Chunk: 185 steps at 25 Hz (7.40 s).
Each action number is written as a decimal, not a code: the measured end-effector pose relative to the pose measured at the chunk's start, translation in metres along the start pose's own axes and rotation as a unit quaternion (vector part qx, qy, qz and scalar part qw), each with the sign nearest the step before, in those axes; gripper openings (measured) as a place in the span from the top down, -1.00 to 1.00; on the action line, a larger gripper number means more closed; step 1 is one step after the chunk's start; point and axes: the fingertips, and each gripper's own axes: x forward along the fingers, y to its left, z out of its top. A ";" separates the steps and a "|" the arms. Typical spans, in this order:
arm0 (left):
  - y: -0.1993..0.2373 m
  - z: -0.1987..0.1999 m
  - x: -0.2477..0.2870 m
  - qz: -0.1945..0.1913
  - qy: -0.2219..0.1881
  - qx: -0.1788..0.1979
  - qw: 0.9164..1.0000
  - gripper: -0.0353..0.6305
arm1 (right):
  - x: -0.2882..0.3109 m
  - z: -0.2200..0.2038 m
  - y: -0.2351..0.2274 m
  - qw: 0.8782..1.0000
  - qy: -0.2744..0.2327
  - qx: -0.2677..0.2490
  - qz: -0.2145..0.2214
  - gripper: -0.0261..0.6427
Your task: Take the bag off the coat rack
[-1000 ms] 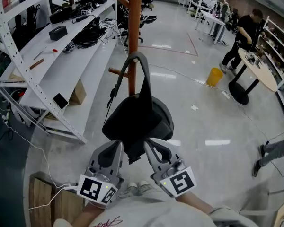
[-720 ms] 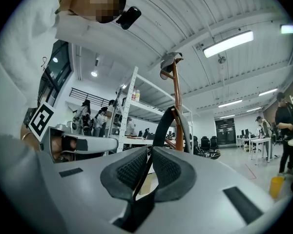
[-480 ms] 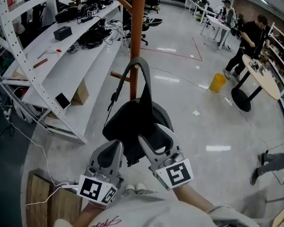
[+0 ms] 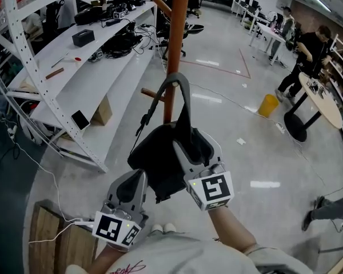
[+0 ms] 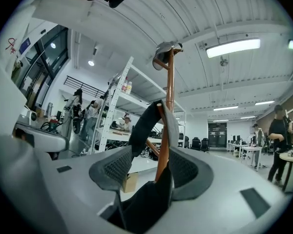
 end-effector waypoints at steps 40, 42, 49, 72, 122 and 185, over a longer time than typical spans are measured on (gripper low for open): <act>0.040 0.005 -0.021 0.069 0.001 0.007 0.998 0.83 | 0.120 -0.007 -0.064 0.998 0.047 -0.003 -0.042 0.27; 0.041 0.005 -0.022 0.071 0.002 0.006 0.997 0.83 | 0.123 -0.009 -0.065 0.998 0.052 0.005 -0.039 0.27; 0.044 0.006 -0.025 0.076 0.001 0.004 0.997 0.83 | 0.126 -0.008 -0.069 0.997 0.055 0.001 -0.057 0.45; 0.042 0.009 -0.038 0.090 0.001 0.012 0.996 0.83 | 0.125 0.002 -0.073 0.996 0.036 0.056 -0.058 0.87; 0.028 0.019 -0.056 0.087 -0.019 0.016 0.996 0.83 | 0.061 0.093 -0.034 0.995 -0.063 0.077 0.007 0.87; -0.014 0.018 -0.017 0.034 -0.025 0.023 0.999 0.83 | -0.069 0.006 0.039 0.977 -0.013 0.133 0.165 0.87</act>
